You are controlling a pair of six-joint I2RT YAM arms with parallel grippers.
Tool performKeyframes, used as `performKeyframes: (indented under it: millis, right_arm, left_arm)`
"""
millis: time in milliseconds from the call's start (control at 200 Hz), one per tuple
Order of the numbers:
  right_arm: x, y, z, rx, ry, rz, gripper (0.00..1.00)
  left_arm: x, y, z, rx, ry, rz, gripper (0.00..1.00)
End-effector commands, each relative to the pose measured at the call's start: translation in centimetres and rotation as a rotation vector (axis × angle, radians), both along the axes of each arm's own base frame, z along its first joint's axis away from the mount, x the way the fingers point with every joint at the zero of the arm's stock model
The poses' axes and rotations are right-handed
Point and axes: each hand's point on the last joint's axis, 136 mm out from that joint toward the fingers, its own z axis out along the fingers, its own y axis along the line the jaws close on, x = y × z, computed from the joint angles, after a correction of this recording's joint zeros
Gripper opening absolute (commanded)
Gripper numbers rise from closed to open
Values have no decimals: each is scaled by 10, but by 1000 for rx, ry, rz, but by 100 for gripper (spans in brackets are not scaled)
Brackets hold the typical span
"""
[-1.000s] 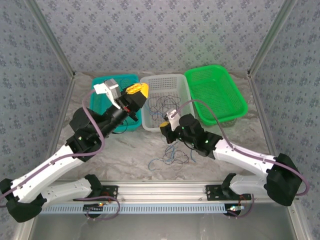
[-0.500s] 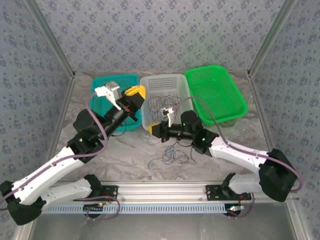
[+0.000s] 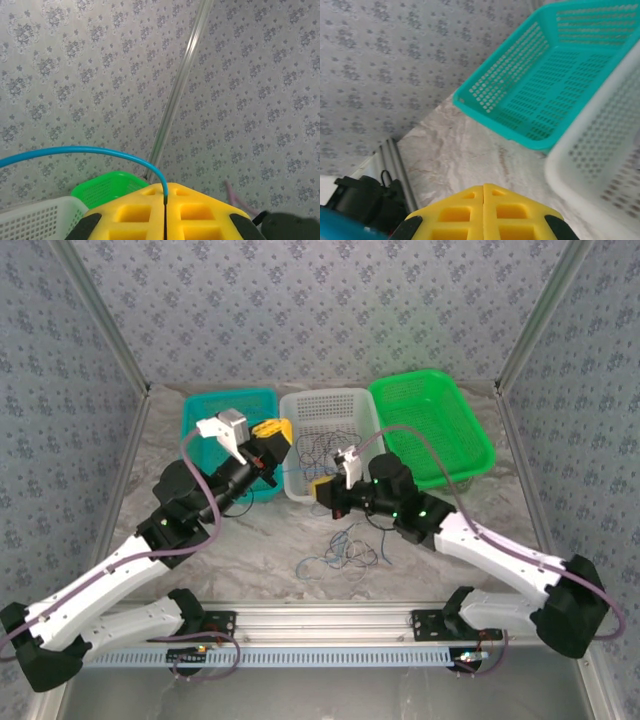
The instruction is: Untangle the cables
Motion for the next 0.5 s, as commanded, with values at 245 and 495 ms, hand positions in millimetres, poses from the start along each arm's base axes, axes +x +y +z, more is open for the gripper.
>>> performKeyframes:
  millis: [245,495]
  right_arm:
    - [17,-119,-1,-262,53,-289,0]
    - [51,-182,34,-257,58,-477,0]
  left_arm:
    - [14,12,-8,6,37,91,44]
    - [21,9,-29,58,98,107,80]
